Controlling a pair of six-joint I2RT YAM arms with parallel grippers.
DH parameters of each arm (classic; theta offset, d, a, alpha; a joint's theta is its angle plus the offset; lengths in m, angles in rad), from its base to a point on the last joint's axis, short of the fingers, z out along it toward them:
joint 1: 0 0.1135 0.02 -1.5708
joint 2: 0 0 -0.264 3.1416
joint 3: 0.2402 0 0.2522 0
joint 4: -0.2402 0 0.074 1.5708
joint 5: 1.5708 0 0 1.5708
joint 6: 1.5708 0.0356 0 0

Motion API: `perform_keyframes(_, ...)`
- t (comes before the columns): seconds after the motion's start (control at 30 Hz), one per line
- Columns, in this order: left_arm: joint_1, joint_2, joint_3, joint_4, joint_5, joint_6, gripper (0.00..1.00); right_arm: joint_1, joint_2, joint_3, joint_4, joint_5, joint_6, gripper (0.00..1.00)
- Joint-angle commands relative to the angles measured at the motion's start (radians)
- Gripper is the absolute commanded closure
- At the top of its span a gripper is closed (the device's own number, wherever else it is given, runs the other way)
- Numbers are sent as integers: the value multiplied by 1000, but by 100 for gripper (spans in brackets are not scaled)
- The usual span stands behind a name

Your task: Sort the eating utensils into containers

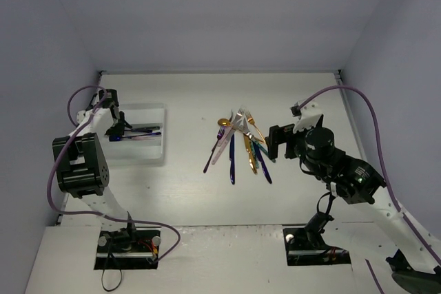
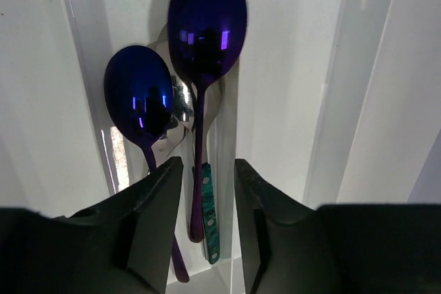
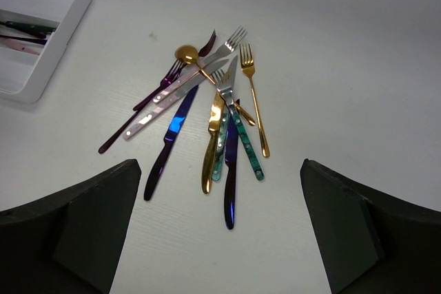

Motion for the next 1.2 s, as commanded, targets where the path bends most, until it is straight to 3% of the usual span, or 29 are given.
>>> perform_keyframes(0.0,2,-102,32,30,4,52,59,-5,58,33,52,20,-20,0)
perform_keyframes(0.17,-21,-227,34,31,15,251,45,-8,183,75,61,-30,-85,2)
perform_keyframes(0.3,-47,-346,3,27,53,498,35,-56,327,138,98,-141,-166,9)
perform_keyframes(0.4,-52,-472,-51,27,96,644,33,-135,449,187,133,-332,-209,16)
perform_keyframes(0.63,-120,-667,-106,-46,246,981,32,-198,766,325,192,-427,-300,36)
perform_keyframes(0.87,-262,-792,-188,-87,356,1073,31,-241,1043,429,217,-469,-373,46)
perform_keyframes(1.17,-271,-906,-231,-211,337,1129,29,-249,1224,507,221,-467,-430,61)
